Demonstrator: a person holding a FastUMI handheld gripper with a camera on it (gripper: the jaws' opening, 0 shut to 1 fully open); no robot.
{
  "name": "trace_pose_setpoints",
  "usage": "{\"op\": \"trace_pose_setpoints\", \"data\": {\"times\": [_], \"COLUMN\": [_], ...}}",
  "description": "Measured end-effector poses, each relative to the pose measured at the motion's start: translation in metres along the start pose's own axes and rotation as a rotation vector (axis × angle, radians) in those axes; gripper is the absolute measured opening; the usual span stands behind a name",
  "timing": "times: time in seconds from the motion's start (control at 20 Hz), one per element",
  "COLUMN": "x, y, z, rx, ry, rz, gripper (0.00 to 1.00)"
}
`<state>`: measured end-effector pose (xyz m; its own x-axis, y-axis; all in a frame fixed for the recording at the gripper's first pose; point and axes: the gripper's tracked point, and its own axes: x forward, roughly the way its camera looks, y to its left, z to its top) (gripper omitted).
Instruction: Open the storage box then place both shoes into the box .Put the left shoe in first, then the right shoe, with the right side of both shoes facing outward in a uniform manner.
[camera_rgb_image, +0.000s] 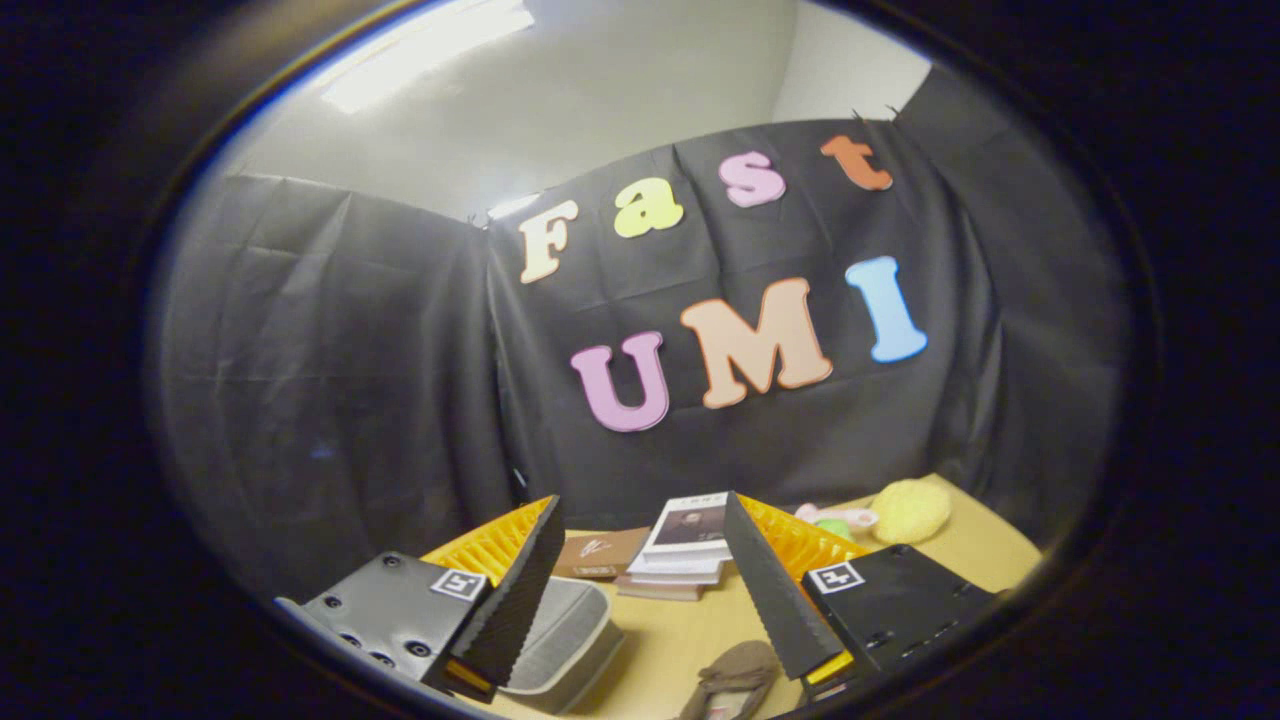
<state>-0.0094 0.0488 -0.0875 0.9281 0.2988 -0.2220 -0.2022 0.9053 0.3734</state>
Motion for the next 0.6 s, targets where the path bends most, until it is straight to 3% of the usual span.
{"op": "trace_pose_setpoints", "data": {"times": [0.6], "x": [0.000], "y": [0.016], "z": [-0.118], "rx": [0.588], "ry": [0.395], "rz": [0.185], "gripper": [1.00]}}
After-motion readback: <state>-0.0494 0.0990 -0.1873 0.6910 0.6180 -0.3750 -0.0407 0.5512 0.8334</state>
